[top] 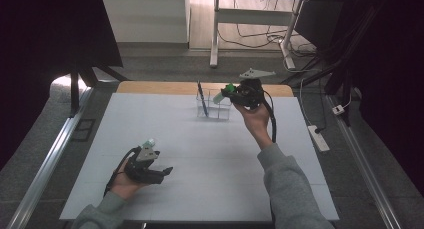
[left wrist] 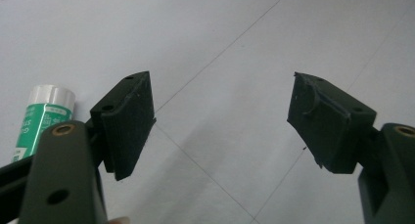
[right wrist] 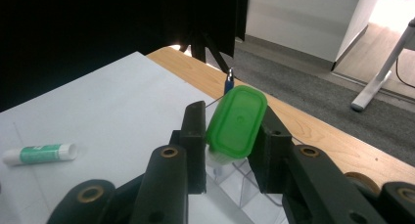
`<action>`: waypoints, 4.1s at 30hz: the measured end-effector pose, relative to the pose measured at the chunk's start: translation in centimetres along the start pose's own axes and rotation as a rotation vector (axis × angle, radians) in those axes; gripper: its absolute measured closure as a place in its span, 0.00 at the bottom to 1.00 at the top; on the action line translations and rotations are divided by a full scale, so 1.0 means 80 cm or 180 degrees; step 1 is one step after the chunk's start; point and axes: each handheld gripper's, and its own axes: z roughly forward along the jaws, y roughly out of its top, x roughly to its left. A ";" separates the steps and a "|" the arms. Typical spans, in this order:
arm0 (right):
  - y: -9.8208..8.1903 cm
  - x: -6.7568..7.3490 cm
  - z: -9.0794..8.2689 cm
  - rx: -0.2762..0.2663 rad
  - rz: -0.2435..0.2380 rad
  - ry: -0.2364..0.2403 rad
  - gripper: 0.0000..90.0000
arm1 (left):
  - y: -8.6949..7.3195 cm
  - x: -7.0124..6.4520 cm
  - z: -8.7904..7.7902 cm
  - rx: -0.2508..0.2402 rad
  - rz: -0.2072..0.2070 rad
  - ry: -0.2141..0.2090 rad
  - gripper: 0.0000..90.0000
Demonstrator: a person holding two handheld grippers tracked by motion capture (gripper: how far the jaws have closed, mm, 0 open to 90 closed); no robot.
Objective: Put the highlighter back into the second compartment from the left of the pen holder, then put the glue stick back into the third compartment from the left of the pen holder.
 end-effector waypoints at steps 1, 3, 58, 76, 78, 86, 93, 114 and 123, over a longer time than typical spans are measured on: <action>0.001 -0.002 0.003 -0.0005 0.0009 -0.0005 0.78 | 0.000 0.000 0.000 -0.0004 -0.0003 0.0001 0.27; 0.002 -0.005 0.007 0.0007 0.0018 -0.0030 0.78 | 0.000 -0.001 0.000 -0.0004 0.0008 0.0005 0.27; -0.063 -0.010 0.012 0.0205 0.0195 0.0107 0.48 | -0.001 0.001 0.000 0.0021 0.0014 0.0045 0.27; -0.130 0.006 -0.073 0.0251 0.0200 0.0203 0.47 | -0.001 0.003 -0.001 0.0015 -0.0010 0.0066 0.27; -0.137 0.008 -0.081 0.0286 0.0181 0.0199 0.47 | 0.000 0.004 -0.003 0.0005 -0.0019 0.0071 0.27; -0.162 0.012 -0.105 0.0376 0.0165 0.0236 0.47 | 0.001 0.009 -0.009 -0.0033 -0.0055 0.0092 0.27; -0.181 0.013 -0.119 0.0471 0.0156 0.0225 0.46 | 0.002 0.014 -0.014 -0.0053 -0.0116 0.0144 0.27; -0.191 0.016 -0.130 0.0513 0.0117 0.0230 0.45 | -0.002 0.048 -0.042 0.0021 -0.0312 0.0212 0.27; -0.193 0.017 -0.127 0.0559 0.0060 0.0191 0.45 | -0.007 0.067 -0.056 0.0060 -0.0430 0.0345 0.27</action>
